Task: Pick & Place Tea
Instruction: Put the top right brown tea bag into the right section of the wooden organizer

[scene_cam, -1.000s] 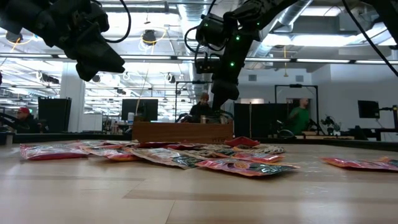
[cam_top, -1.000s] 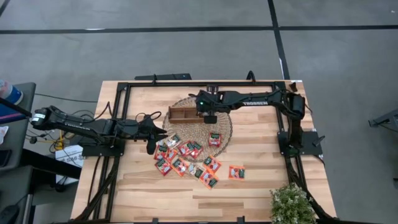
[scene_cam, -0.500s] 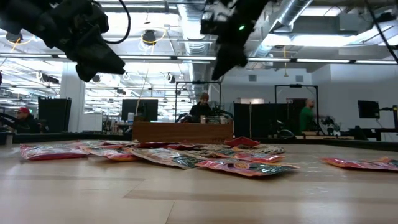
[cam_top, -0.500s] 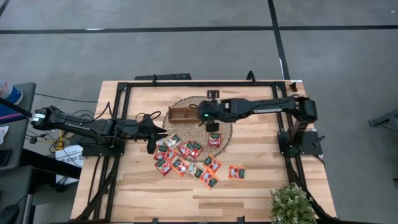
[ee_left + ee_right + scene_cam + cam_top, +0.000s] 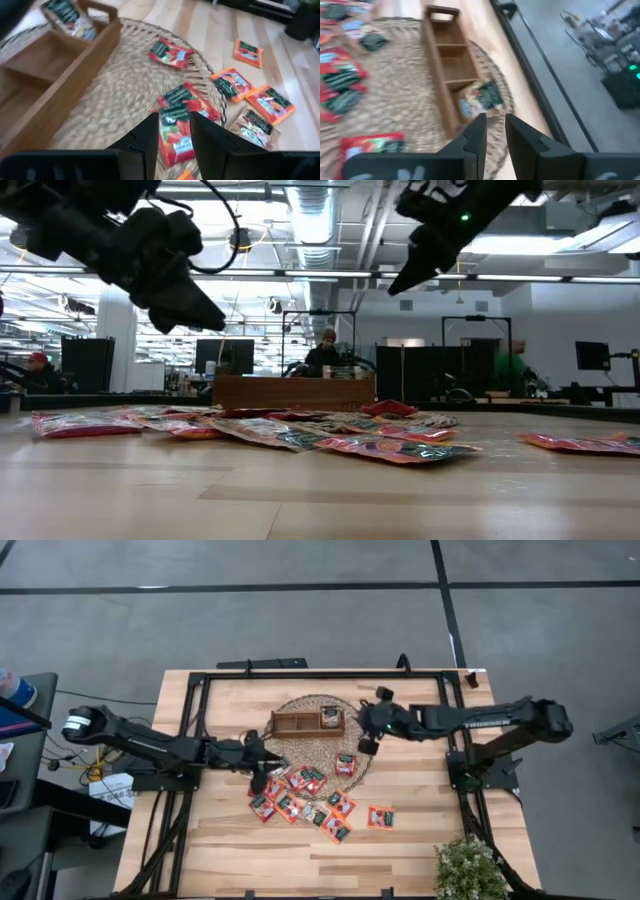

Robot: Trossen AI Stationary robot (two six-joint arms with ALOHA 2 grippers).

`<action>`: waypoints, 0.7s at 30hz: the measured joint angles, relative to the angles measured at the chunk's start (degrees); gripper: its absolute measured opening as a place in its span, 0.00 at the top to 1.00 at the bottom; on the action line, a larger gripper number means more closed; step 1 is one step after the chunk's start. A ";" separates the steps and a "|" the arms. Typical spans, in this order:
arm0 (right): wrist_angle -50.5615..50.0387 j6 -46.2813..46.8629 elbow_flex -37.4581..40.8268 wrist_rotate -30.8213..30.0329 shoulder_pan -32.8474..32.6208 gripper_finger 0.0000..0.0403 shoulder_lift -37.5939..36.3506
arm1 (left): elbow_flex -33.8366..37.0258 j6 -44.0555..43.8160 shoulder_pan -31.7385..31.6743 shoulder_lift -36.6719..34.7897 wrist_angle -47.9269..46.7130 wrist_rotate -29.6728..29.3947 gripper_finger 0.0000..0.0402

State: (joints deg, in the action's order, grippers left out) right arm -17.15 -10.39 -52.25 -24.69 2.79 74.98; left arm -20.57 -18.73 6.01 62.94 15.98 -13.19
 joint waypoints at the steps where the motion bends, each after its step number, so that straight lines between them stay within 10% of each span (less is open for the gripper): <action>1: 0.67 0.00 0.81 -0.31 -1.03 0.84 -0.42 | -0.32 0.04 -0.01 1.23 0.74 -0.72 0.75; 21: 6.28 -2.51 4.82 -8.33 -3.52 0.84 -0.74 | -11.74 -0.42 -8.32 4.59 -28.45 8.24 0.75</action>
State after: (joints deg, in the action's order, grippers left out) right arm -10.87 -12.90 -47.42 -33.01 -0.73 74.24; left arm -32.32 -19.15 -2.32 67.53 -12.47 -4.95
